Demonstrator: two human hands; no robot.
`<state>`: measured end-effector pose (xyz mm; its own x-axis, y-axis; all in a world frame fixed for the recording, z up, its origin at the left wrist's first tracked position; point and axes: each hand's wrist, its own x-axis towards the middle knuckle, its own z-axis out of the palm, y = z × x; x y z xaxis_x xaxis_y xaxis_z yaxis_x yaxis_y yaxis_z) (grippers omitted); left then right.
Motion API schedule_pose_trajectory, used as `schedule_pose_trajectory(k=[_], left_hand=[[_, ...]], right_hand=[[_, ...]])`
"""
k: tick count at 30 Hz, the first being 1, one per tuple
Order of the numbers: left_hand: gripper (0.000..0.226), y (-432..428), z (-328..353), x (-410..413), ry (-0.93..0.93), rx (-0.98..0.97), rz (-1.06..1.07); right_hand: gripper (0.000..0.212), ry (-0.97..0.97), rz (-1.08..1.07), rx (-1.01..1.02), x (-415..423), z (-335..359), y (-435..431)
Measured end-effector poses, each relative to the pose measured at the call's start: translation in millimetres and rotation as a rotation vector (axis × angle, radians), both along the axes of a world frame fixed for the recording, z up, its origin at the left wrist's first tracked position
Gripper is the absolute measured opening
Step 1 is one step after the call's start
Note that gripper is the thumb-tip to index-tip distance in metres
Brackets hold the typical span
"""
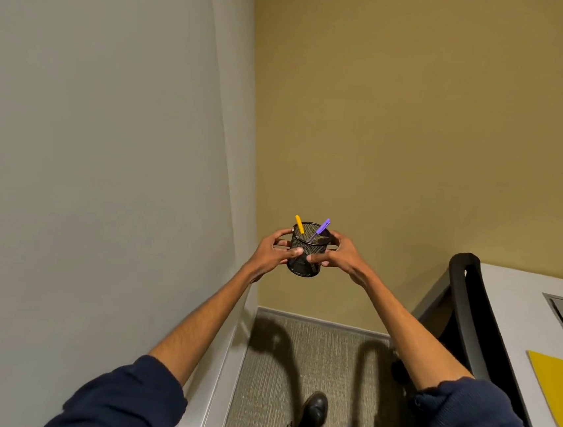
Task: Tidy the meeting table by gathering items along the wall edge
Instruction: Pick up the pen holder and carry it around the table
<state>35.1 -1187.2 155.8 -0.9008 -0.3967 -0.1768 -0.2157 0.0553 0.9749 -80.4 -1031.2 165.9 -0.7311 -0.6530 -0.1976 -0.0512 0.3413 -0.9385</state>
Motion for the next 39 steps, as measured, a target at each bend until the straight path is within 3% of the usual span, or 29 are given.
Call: schedule_pose_trajectory(k=[6,19,32,39], left_hand=[[0.062,-2.3,8.9,-103.4,0.007,0.016,-0.085],[0.061,76.0,22.7,-334.7,0.0,0.055,-0.328],[0.061,240.5,-0.9,-455.8,-0.004,0.002,-0.611],[0.06,348.1,-26.1,-502.7,-0.004,-0.032,-0.844]], right_hand=[[0.069,-0.013,-0.136,-0.024,-86.1,10.5,8.2],[0.069,-0.055,-0.24,0.207,-291.9,53.1,101.8],[0.078,-0.146,-0.651,0.102,-348.8,19.8,278.0],[0.079,-0.121,-1.003,0.083,-344.1,-22.5,376.2]])
